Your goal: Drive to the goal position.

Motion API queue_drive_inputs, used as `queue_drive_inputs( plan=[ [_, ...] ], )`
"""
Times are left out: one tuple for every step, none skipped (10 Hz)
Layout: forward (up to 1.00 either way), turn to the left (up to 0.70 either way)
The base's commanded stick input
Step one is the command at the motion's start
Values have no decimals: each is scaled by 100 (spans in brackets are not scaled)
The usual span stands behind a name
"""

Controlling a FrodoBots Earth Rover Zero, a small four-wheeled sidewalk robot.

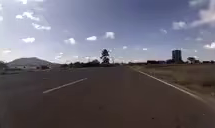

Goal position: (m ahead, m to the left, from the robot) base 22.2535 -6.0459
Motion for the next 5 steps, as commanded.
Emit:
queue_drive_inputs(
  plan=[
    [85, -34],
    [85, -15],
    [85, 0],
    [85, 0],
    [85, 0]
  ],
)
